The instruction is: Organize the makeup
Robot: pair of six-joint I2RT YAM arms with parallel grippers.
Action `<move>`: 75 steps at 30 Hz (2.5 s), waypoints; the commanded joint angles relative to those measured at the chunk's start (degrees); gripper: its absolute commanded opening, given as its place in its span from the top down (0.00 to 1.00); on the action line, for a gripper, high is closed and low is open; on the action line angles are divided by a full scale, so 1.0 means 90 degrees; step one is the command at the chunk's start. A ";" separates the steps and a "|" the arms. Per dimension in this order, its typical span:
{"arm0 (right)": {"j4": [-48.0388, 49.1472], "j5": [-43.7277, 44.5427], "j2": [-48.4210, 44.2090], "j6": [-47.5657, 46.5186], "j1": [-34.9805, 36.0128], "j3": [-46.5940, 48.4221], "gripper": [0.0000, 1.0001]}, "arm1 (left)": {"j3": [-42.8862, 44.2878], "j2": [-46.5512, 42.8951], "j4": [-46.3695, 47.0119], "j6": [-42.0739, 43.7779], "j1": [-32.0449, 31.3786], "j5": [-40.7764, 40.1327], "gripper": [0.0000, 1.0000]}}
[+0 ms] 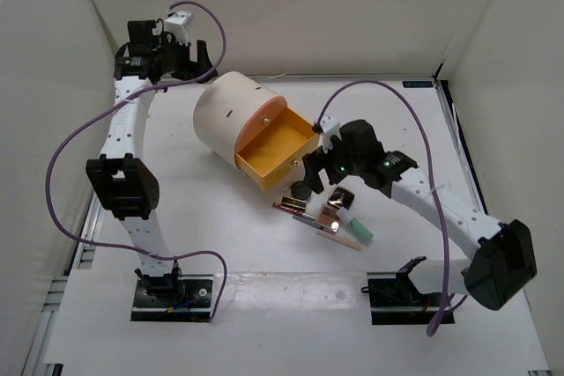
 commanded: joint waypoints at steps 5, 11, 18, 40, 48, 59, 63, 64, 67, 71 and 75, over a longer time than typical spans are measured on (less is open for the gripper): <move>-0.0912 0.1277 -0.0810 0.1125 -0.0065 -0.1527 0.01 | -0.1034 -0.1728 0.0041 -0.1432 0.0090 -0.1615 0.02; -0.0873 0.1630 -0.0918 0.1866 -0.0065 -0.1986 0.05 | -0.4285 -0.4422 0.0823 -0.2817 -0.0282 -0.3042 0.02; -0.0991 0.1435 -0.0431 0.2414 -0.0182 -0.2231 0.17 | -0.6097 -0.6416 0.0319 -0.3582 -0.0292 -0.2692 0.01; -0.1067 0.1709 -0.0966 0.2221 -0.0143 -0.1892 0.88 | -0.7935 -0.6945 0.0550 -0.3182 -0.0301 -0.0933 0.02; -0.1031 0.1415 -0.0687 0.1673 -0.0143 0.0277 0.89 | -0.6980 -0.6399 0.0746 -0.2929 -0.0301 -0.1293 0.02; 0.1233 0.2001 0.1149 0.3215 -0.0085 0.2153 0.87 | -0.5114 -0.5131 0.0707 -0.2762 -0.0292 -0.2184 0.02; 0.1977 0.2391 0.1503 0.4082 -0.0026 0.2184 0.87 | -0.4957 -0.4895 0.0843 -0.2743 -0.0292 -0.2086 0.02; 0.2172 0.2566 0.1542 0.4172 0.0032 0.2125 0.87 | -0.4976 -0.4895 0.0882 -0.2713 -0.0292 -0.2105 0.02; 0.2709 0.2937 0.1640 0.4660 0.0188 0.1891 0.87 | -0.4908 -0.4895 0.0824 -0.2616 -0.0292 -0.2300 0.02; 0.3286 0.2881 0.1659 0.5325 0.0247 0.1364 0.85 | -0.4986 -0.4973 0.0785 -0.2508 -0.0282 -0.2339 0.02; 0.3279 0.2880 0.1776 0.5482 0.0384 0.1226 0.82 | -0.5025 -0.5109 0.0707 -0.2479 -0.0301 -0.2359 0.02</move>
